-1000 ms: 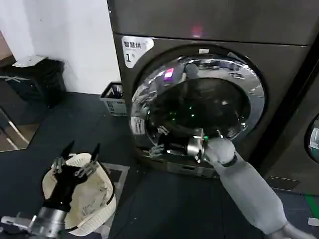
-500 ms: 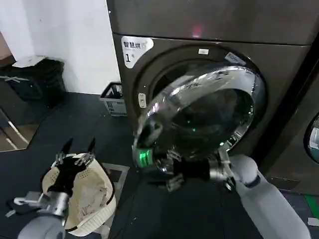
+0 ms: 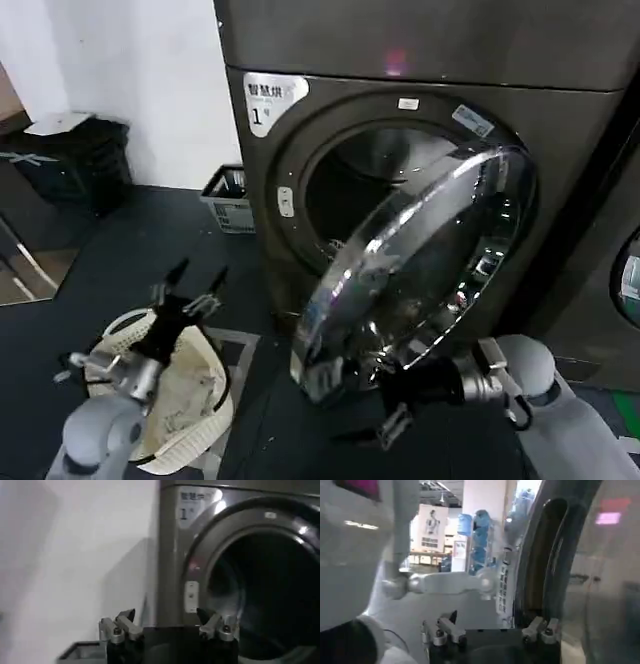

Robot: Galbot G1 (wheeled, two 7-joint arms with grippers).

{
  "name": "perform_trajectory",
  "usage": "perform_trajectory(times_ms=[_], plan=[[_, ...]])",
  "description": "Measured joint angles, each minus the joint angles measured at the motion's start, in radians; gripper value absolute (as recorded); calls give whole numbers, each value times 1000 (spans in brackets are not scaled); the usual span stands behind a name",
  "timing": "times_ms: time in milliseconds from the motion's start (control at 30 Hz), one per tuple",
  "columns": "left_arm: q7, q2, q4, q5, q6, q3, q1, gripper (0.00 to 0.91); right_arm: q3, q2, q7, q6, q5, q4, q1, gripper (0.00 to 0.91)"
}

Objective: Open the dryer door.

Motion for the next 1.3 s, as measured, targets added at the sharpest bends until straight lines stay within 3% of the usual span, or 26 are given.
perform_trajectory(times_ms=[167, 633, 1067, 1300], plan=[[89, 46, 53, -72, -29, 72, -57, 907, 36, -6, -1, 9, 3, 13, -32, 907], [201, 127, 84, -166, -21, 278, -152, 907, 276, 21, -11, 18, 21, -52, -125, 907], [274, 108, 88, -141, 26, 393, -218, 907, 624, 96, 198, 50, -103, -10, -286, 907], [278, 129, 96, -145, 24, 477, -259, 907, 768, 170, 388, 20, -167, 71, -355, 907]])
